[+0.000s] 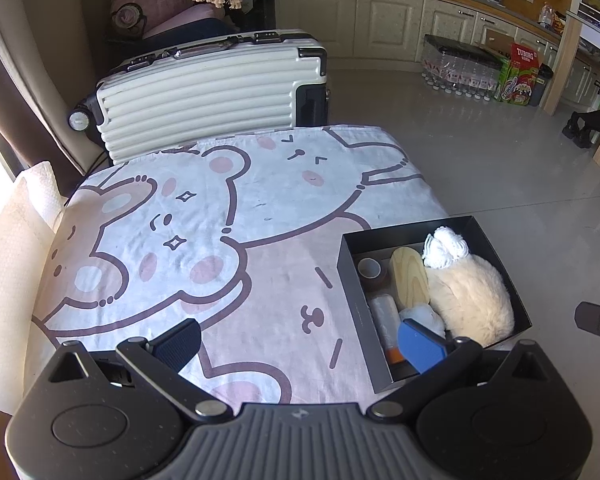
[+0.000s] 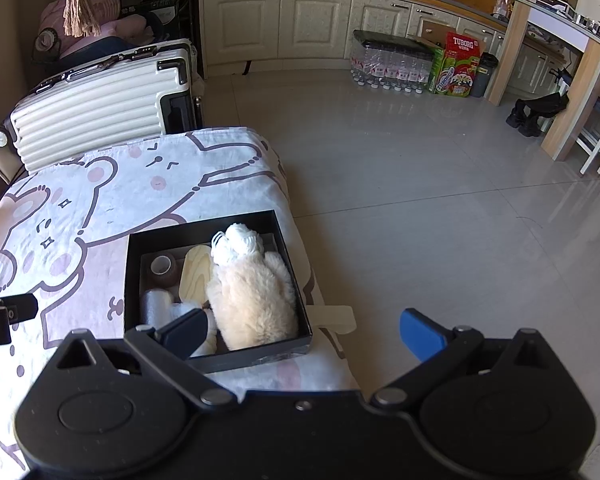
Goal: Organize objects
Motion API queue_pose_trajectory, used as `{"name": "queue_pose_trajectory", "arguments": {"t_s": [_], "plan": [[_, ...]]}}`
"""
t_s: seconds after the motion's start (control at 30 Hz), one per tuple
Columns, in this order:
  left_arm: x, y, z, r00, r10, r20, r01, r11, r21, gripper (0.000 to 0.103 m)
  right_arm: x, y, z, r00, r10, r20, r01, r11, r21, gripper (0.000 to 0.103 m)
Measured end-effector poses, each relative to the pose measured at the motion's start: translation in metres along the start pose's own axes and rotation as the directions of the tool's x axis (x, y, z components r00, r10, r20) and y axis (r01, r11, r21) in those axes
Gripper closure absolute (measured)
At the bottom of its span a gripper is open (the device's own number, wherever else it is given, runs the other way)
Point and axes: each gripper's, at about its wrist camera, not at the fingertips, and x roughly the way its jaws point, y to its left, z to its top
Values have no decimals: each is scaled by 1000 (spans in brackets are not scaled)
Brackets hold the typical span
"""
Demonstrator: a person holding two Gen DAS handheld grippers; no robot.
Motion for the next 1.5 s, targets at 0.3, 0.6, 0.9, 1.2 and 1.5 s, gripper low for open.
{"name": "queue_pose_trajectory", "arguments": {"t_s": [0.3,0.6,0.9,1.2,1.5], "plan": [[0,-1,0,1000,7,3,-7,1000,6,0,0,0,0,1000,2,0,-2,1000,-2,0],[0,-1,-1,1000,7,2,-7,1000,9,0,0,1,0,1000,2,0,-2,1000,-6,0],[0,-1,-1,1000,7,2,-7,1000,10,0,0,3,1,1000,3,0,-3,1000,-7,0],[0,-2,-1,1000,6,2,-6,1000,10,0,0,3,1,1000,3,0,-3,1000,-7,0],[0,-2,-1,1000,7,2,-7,1000,10,0,0,3,1,1000,3,0,-3,1000,-7,0]]}}
